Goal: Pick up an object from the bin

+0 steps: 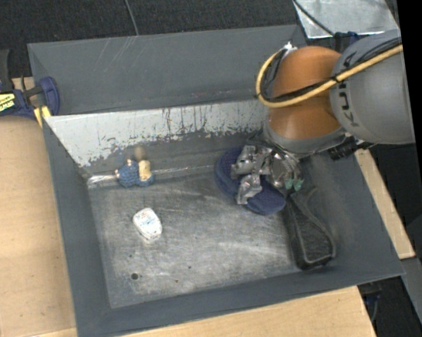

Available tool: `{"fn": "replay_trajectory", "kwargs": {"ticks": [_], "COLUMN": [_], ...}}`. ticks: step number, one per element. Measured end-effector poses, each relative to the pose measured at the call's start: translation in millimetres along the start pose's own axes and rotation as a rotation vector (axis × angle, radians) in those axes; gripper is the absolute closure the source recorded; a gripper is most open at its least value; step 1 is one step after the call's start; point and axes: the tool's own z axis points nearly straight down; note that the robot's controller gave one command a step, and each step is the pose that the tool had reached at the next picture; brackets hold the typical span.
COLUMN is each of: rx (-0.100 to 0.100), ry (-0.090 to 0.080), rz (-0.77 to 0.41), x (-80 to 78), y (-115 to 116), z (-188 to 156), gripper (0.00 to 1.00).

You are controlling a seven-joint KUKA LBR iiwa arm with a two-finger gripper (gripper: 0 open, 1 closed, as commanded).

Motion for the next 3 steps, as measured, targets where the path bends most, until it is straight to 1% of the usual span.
{"fn": "replay_trajectory", "kwargs": {"ticks": [1, 2, 3], "rx": [0.012, 0.010, 0.012], "ry": [0.020, 0.025, 0.020], "rz": [-0.486, -0.483, -0.683], "x": [13.1, 14.2, 49.5], "y": [5.9, 5.3, 49.8], "z": [-111.1, -108.8, -2.5], "gripper": [1.00, 0.00, 0.00]}}
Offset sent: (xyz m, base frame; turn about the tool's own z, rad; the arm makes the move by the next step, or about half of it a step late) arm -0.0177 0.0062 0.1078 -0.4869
